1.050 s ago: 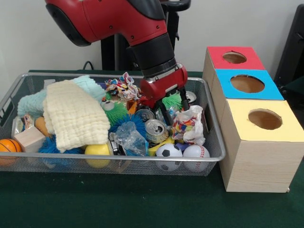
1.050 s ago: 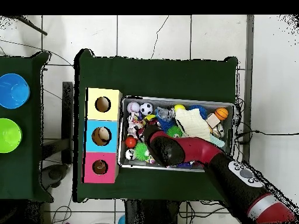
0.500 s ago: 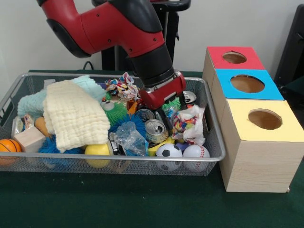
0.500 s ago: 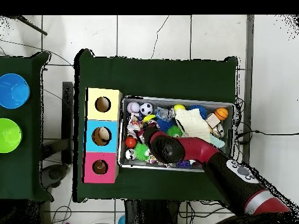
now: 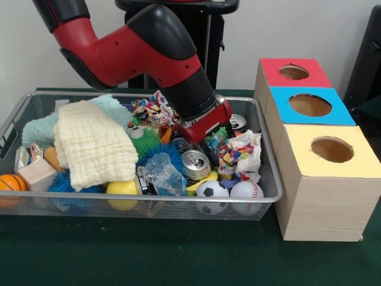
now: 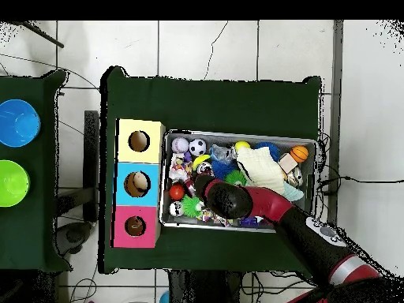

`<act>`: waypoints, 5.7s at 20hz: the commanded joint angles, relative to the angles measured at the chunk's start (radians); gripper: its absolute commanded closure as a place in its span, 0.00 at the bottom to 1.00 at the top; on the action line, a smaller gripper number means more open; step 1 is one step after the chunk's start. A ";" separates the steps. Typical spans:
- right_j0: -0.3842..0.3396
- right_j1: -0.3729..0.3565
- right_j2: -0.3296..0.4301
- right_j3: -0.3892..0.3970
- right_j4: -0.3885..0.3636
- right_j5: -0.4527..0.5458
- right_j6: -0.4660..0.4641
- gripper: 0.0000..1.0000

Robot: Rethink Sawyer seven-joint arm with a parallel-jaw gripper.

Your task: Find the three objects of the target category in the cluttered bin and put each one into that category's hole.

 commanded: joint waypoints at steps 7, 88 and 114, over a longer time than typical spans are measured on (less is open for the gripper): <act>-0.035 0.115 0.082 -0.127 -0.118 0.038 -0.094 1.00; 0.080 -0.276 -0.062 -0.086 -0.137 0.653 0.069 1.00; 0.104 -0.253 -0.078 -0.080 -0.104 0.546 0.079 0.00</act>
